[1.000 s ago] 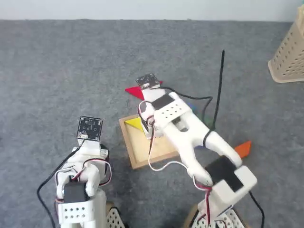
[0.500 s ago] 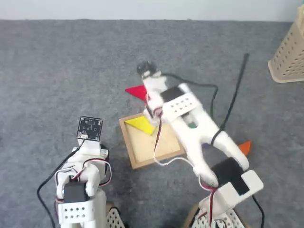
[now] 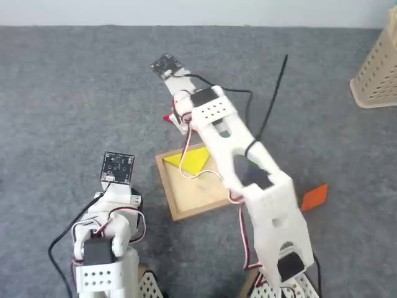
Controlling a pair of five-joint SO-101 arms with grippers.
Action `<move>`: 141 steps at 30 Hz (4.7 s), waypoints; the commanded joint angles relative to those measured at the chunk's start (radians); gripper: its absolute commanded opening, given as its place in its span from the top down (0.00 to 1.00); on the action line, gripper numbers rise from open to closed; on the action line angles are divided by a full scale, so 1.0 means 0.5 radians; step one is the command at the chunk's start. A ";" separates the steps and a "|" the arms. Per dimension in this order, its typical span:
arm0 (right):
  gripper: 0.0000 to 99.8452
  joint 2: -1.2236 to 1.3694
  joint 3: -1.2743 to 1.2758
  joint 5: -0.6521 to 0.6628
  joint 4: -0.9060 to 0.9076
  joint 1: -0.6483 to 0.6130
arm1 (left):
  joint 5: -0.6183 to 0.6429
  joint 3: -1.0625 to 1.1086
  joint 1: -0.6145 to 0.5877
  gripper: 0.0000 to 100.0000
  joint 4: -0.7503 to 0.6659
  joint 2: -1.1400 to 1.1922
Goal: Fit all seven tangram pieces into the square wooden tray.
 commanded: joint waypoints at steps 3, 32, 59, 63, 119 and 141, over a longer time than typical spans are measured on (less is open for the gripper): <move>0.60 0.226 -0.448 0.031 -0.069 -0.060 | 0.015 -0.020 0.003 0.93 0.000 -0.043; 0.60 0.796 -1.470 0.000 1.450 0.508 | 0.015 -0.020 0.003 0.93 0.000 -0.043; 0.62 0.011 -0.463 -0.181 1.502 0.870 | 0.015 -0.020 0.003 0.93 0.000 -0.043; 0.62 -0.330 -0.221 -0.166 1.392 0.864 | 0.015 -0.020 0.003 0.93 0.000 -0.043; 0.62 -0.560 0.525 0.694 1.232 1.490 | 0.015 -0.020 0.003 0.93 0.000 -0.043; 0.62 -1.379 1.623 2.618 0.793 1.140 | 0.015 -0.020 0.003 0.93 0.000 -0.043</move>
